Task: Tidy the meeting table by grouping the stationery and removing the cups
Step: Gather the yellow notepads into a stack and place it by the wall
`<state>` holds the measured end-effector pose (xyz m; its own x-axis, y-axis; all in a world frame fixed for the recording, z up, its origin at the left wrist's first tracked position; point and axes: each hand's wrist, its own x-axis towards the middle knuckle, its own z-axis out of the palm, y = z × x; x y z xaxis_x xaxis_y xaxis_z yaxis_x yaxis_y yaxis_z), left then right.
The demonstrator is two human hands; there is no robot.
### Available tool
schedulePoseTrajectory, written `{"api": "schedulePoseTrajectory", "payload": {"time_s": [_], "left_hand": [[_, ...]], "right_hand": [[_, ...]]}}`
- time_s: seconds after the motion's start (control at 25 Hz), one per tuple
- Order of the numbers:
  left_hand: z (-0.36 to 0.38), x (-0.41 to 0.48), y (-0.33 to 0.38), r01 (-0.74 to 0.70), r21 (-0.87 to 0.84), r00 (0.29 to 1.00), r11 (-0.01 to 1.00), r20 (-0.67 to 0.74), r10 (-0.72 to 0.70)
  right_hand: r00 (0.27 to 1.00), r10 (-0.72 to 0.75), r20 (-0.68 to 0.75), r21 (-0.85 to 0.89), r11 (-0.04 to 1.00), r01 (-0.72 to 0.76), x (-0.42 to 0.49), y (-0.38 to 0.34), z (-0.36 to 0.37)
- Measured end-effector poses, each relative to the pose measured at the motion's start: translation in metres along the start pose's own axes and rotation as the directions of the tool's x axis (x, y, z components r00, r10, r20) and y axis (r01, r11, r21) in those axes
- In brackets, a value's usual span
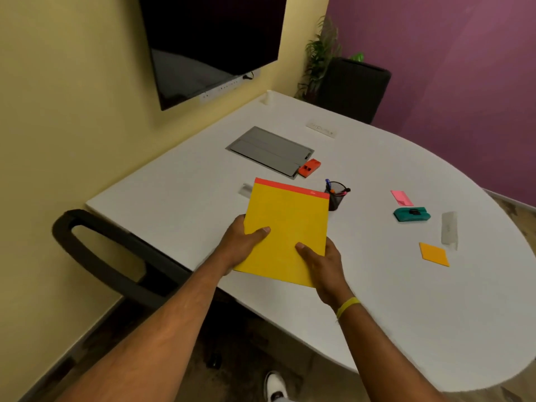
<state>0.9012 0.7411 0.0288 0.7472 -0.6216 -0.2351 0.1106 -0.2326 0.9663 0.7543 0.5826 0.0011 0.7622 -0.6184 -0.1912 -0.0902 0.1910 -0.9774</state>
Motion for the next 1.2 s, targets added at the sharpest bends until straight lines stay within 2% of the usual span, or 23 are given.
{"api": "schedulePoseTrajectory", "payload": {"time_s": [0.2, 0.36, 0.56, 0.76, 0.84, 1.0, 1.2], "left_hand": [[-0.052, 0.002, 0.01, -0.098, 0.083, 0.994, 0.992, 0.047, 0.094], [-0.077, 0.023, 0.013, -0.163, 0.103, 0.986, 0.981, -0.013, 0.165], [-0.118, 0.066, 0.019, -0.172, 0.055, 0.982, 0.984, -0.066, 0.175], [-0.159, 0.101, 0.026, -0.204, 0.029, 0.973, 0.979, -0.103, 0.206], [-0.178, 0.119, 0.026, -0.213, 0.023, 0.972, 0.977, -0.096, 0.214], [-0.219, 0.167, 0.012, -0.225, 0.049, 0.973, 0.973, -0.036, 0.227], [-0.281, 0.245, -0.013, -0.243, 0.133, 0.967, 0.961, 0.109, 0.229]], "right_hand": [[1.0, -0.018, -0.008, 0.094, 0.995, 0.018, 0.004, -0.014, 0.047], [1.0, -0.013, -0.027, 0.114, 0.993, 0.016, 0.037, -0.022, 0.08], [1.0, -0.013, 0.023, 0.12, 0.993, 0.01, 0.087, -0.03, 0.119], [0.98, 0.105, 0.167, 0.314, 0.937, -0.154, 0.114, -0.047, 0.154], [0.977, 0.105, 0.184, 0.304, 0.939, -0.158, 0.123, -0.046, 0.172], [0.99, 0.113, 0.085, 0.074, 0.99, -0.119, 0.147, -0.029, 0.216], [0.982, 0.144, -0.123, 0.064, 0.989, -0.137, 0.19, -0.01, 0.289]]}}
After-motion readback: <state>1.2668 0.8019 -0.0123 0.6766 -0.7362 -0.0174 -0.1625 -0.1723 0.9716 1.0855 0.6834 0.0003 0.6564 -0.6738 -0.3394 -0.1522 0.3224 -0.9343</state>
